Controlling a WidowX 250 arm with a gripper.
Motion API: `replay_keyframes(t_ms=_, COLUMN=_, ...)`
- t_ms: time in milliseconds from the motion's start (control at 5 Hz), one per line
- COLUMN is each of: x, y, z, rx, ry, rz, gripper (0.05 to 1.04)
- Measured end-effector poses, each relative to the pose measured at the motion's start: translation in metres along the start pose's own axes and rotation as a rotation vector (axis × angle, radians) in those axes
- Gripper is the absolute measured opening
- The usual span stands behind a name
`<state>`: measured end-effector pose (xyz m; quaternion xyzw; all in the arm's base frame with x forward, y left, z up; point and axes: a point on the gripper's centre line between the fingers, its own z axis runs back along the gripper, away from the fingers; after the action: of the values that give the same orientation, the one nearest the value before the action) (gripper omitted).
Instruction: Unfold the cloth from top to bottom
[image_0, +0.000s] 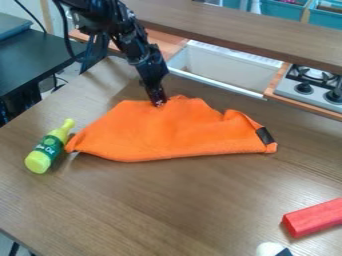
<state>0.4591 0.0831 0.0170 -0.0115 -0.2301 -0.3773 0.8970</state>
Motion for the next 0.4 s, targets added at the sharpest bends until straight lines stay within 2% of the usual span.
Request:
replay_keyframes(t_ms=200, x=0.0078, y=-0.0014, z=0.0129, rx=0.006, ry=-0.033, rz=-0.015, gripper=0.054)
replay_keyframes(t_ms=400, x=0.0073, y=-0.0028, z=0.0199, rx=-0.001, ry=-0.053, rz=-0.019, gripper=0.049)
